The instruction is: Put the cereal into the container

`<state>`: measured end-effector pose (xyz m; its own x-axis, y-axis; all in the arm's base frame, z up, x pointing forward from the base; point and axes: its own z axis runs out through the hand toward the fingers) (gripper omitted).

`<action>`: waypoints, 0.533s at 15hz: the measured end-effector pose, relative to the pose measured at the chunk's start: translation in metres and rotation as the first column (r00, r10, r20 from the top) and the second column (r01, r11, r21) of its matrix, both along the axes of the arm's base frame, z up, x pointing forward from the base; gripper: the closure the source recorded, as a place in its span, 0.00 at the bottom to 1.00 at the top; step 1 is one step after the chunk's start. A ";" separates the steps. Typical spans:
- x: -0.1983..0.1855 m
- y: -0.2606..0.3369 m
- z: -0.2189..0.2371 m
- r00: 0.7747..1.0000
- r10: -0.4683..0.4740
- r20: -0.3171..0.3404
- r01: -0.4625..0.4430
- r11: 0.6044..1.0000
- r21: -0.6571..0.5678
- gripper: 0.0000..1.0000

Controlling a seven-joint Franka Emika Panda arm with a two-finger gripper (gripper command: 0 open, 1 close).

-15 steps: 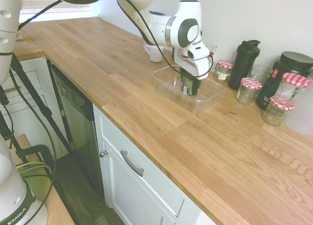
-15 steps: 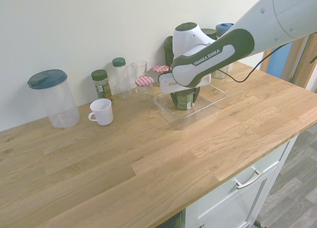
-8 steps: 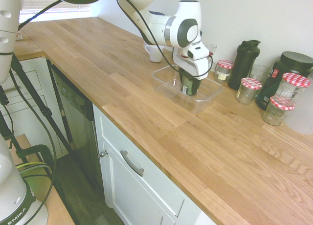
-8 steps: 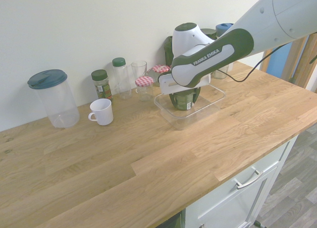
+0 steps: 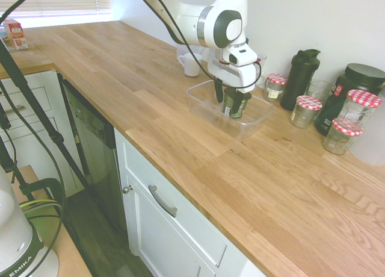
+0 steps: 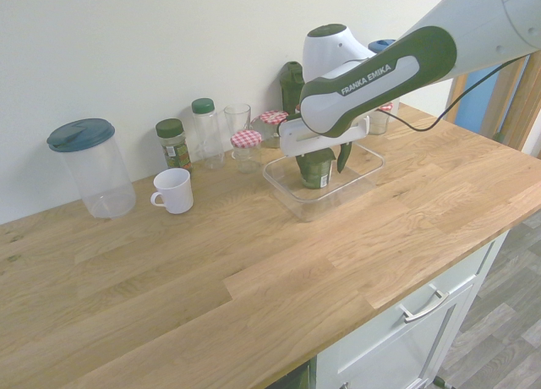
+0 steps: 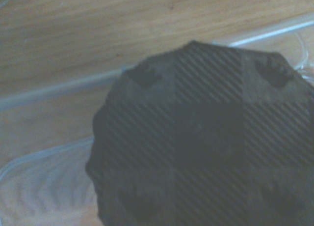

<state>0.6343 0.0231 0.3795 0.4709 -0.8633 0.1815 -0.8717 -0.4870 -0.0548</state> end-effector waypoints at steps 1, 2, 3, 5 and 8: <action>-0.010 -0.001 0.008 1.000 0.010 -0.014 -0.010 1.000 0.003 0.00; -0.020 -0.001 0.019 0.999 0.020 -0.027 -0.019 1.000 0.006 0.00; -0.031 -0.002 0.033 0.999 0.030 -0.036 -0.029 0.999 0.012 0.00; -0.057 -0.009 0.067 0.996 0.066 -0.063 -0.065 0.997 0.031 0.00; -0.097 -0.037 0.100 0.987 0.131 -0.089 -0.126 0.990 0.058 0.00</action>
<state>0.5372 -0.0136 0.4799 0.5912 -0.8017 0.0881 -0.8046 -0.5939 -0.0053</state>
